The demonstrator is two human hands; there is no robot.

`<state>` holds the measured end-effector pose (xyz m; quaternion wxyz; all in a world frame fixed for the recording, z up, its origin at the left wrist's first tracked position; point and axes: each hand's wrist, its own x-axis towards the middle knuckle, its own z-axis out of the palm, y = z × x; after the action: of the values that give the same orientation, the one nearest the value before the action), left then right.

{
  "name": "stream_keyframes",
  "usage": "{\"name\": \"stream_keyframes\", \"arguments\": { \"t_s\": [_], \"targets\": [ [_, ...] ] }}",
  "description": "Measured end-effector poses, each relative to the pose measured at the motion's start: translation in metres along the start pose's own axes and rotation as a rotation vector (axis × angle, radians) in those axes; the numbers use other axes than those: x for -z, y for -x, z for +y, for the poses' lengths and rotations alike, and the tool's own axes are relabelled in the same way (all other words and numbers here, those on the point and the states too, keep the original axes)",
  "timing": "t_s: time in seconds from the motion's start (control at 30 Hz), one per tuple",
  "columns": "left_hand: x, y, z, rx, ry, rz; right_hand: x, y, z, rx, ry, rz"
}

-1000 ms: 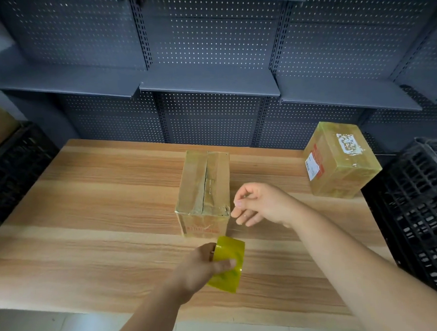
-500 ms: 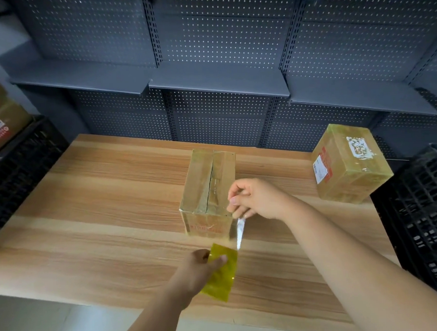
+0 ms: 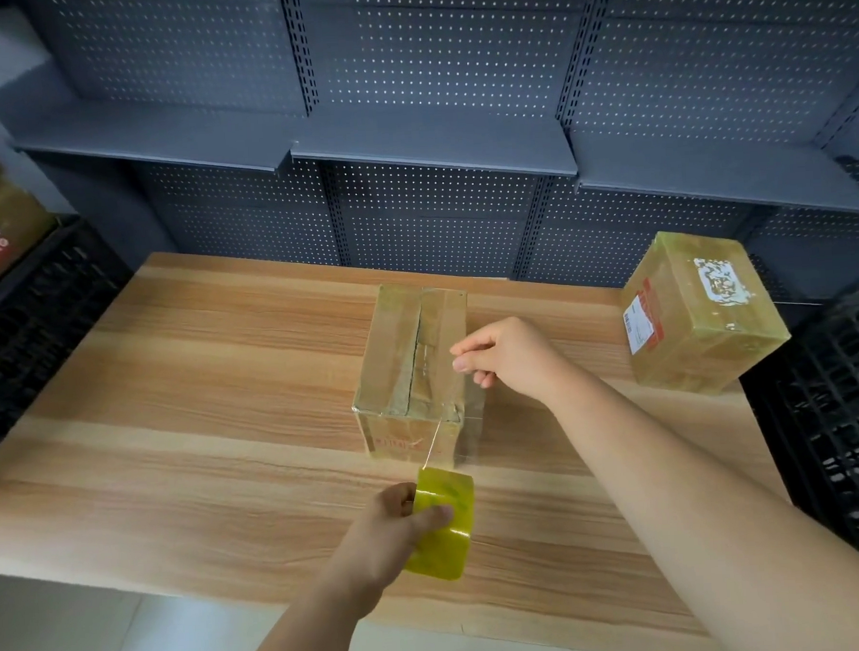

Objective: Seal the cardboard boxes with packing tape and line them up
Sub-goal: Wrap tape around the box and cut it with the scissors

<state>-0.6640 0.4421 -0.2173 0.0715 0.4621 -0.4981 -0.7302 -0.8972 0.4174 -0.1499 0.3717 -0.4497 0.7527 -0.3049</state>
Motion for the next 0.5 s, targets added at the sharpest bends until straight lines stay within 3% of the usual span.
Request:
{"name": "stream_keyframes", "arguments": {
  "t_s": [0.5],
  "targets": [
    [-0.011, -0.012, -0.001, 0.071, 0.008, 0.011, -0.001, -0.017, 0.017, -0.06, -0.044, -0.049]
  ]
}}
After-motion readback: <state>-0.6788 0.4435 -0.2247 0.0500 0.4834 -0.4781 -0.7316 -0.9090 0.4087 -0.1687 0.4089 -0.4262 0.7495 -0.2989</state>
